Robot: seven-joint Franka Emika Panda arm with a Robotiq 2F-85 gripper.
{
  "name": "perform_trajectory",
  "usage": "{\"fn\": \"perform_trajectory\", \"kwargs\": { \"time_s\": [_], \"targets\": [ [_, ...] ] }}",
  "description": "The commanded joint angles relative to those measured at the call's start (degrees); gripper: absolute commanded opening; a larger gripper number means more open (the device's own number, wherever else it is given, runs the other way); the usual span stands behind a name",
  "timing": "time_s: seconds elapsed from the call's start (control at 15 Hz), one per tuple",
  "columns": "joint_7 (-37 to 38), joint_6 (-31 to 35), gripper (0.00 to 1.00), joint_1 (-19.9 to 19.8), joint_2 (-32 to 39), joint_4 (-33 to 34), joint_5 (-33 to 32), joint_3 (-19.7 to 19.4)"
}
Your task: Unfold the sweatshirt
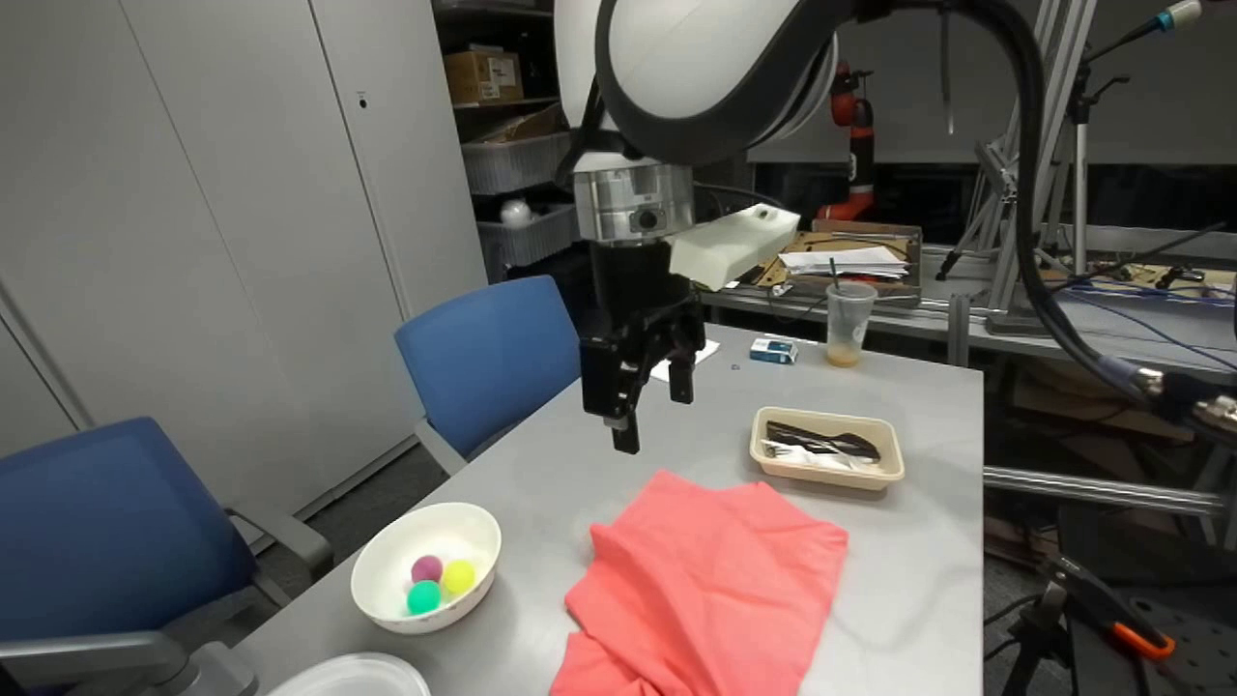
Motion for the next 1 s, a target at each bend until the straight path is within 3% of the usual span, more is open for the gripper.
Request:
{"fn": "perform_trajectory", "kwargs": {
  "time_s": [0.0, 0.4, 0.93],
  "targets": [
    [-0.13, -0.12, 1.00, 0.84, 0.40, 0.08, 0.16, -0.93],
    [0.99, -0.20, 1.00, 1.24, 2.59, 1.79, -1.08, -1.02],
    [2.90, 4.05, 1.00, 2.52, 18.76, 10.68, -2.94, -2.17]
  ]
}}
